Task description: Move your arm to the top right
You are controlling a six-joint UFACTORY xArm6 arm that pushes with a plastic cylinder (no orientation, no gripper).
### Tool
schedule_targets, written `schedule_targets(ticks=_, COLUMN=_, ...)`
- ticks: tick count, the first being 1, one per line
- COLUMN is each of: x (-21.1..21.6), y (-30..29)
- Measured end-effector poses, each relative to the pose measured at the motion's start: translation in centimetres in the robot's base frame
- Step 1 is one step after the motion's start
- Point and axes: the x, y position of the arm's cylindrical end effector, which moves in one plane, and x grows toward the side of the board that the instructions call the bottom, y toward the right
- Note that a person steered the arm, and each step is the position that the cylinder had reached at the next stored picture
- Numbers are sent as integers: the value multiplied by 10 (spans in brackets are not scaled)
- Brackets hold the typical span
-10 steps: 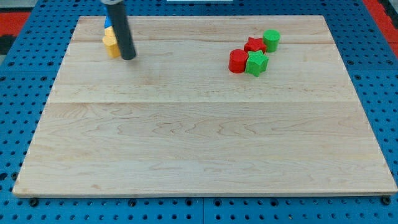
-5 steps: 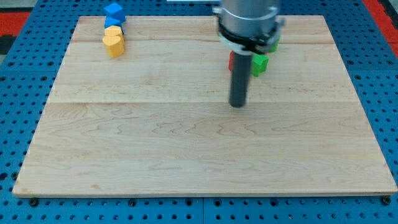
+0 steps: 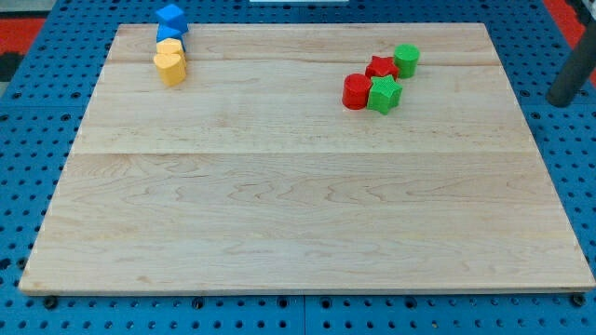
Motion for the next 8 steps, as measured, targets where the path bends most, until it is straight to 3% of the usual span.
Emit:
schedule_targets(ticks=3, x=-42, y=-3)
schedule_targets(ticks=5, x=-115, y=-47)
schedule_targets(ticks=7, x=-125, y=-63)
schedule_targets(ticks=8, x=-110, y=-95)
